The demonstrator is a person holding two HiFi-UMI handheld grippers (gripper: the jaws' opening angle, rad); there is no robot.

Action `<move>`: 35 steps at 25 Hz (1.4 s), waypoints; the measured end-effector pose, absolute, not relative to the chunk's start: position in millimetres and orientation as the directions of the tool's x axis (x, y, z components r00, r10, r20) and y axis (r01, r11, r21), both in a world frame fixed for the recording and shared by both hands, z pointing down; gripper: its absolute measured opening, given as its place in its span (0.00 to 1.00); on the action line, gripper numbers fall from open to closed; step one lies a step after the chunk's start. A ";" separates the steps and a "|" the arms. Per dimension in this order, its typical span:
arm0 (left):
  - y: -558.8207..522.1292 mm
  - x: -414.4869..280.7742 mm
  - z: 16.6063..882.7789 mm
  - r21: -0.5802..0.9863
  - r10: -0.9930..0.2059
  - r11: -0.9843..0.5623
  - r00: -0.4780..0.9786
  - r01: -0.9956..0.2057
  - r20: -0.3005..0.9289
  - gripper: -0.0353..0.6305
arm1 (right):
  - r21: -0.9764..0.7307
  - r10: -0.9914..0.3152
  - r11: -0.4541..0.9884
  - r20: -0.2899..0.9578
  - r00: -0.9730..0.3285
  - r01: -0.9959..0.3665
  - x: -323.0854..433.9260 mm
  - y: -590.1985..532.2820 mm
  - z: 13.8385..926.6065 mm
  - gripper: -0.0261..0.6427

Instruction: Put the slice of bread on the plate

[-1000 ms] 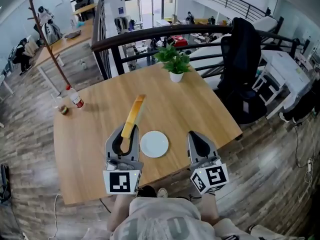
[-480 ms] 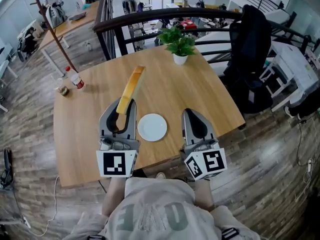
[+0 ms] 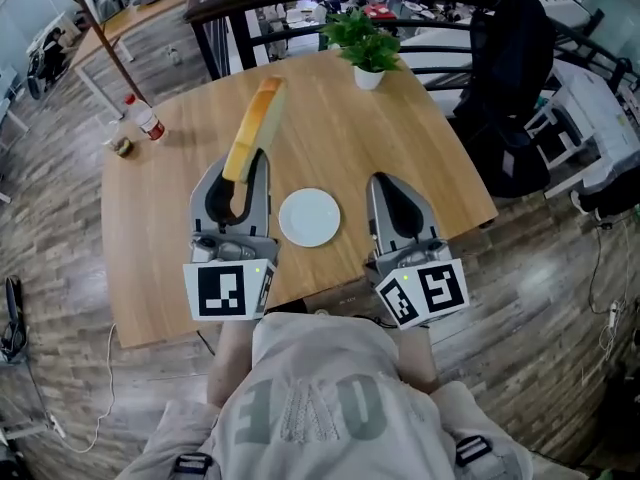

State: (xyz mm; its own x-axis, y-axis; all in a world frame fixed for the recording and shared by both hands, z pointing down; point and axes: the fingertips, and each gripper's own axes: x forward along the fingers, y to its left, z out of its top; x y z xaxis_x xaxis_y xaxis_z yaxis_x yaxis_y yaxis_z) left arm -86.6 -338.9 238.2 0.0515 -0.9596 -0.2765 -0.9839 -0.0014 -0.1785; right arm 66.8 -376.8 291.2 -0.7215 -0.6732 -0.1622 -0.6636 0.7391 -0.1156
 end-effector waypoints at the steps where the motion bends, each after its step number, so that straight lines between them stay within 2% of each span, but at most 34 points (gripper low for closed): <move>1: -342.2 -87.0 239.3 -0.204 -0.962 0.006 0.050 -0.979 -0.268 0.19 | -0.105 -0.673 0.739 -0.162 -0.722 -0.665 67.1 -378.0 289.0 0.07; 6: -362.8 -81.7 260.9 -0.486 -0.983 0.055 0.039 -0.872 -0.181 0.19 | -0.067 -0.695 0.718 -0.112 -0.710 -0.693 69.4 -387.4 298.7 0.07; 13: -382.5 -74.1 329.2 -0.670 -0.998 -0.017 0.053 -0.742 -0.033 0.19 | -0.070 -0.723 0.688 0.017 -0.691 -0.722 69.8 -388.4 329.7 0.07; 26: -405.8 -56.9 459.3 -0.788 -0.966 -0.259 0.134 -0.559 0.223 0.19 | -0.097 -0.765 0.601 0.216 -0.607 -0.793 83.6 -382.2 397.4 0.07; 35: -407.8 -40.7 515.3 -0.823 -0.911 -0.413 0.188 -0.390 0.368 0.19 | -0.104 -0.750 0.602 0.268 -0.605 -0.792 86.7 -365.8 412.7 0.07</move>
State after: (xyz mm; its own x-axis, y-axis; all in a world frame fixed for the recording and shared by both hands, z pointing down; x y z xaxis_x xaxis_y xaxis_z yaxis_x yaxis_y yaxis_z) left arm -40.7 -407.8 515.3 0.1885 -0.9107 0.3676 -0.3896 -0.4129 -0.8232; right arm 86.7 -365.8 412.7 -0.6048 -0.7498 0.2684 -0.7920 0.6015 -0.1043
